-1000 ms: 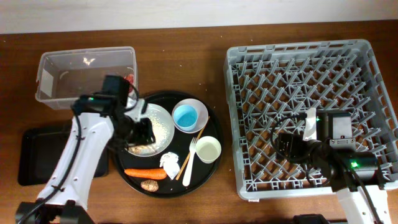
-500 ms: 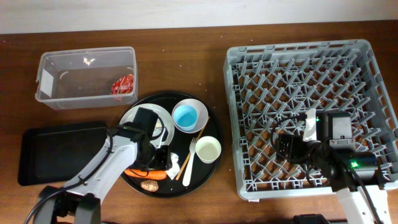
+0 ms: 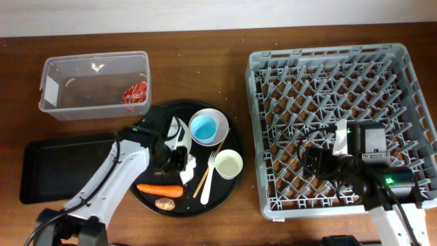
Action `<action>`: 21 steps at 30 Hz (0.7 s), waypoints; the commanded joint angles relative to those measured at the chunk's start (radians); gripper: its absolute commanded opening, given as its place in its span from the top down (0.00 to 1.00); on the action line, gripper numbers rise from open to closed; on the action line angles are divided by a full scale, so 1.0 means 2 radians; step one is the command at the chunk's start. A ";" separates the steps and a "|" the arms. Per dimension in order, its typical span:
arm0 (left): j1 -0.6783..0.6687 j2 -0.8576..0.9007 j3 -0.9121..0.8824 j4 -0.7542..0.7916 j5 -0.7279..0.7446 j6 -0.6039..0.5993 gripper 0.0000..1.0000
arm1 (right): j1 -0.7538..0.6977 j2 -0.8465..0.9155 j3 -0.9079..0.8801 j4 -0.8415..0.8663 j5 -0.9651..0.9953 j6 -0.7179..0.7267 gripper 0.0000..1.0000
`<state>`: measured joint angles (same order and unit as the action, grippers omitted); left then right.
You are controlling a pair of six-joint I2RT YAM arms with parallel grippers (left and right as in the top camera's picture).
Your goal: Sort waste into correct bins and load items into the dishwasher rack
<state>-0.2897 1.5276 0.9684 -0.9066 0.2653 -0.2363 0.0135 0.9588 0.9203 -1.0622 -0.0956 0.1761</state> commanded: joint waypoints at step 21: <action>0.170 0.062 0.197 0.230 -0.146 0.014 0.48 | -0.004 -0.002 0.009 0.002 0.001 -0.001 0.02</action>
<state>0.0483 1.6478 1.3514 -0.4225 -0.0605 -0.2173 0.0135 0.9588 0.9203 -1.0622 -0.0956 0.1764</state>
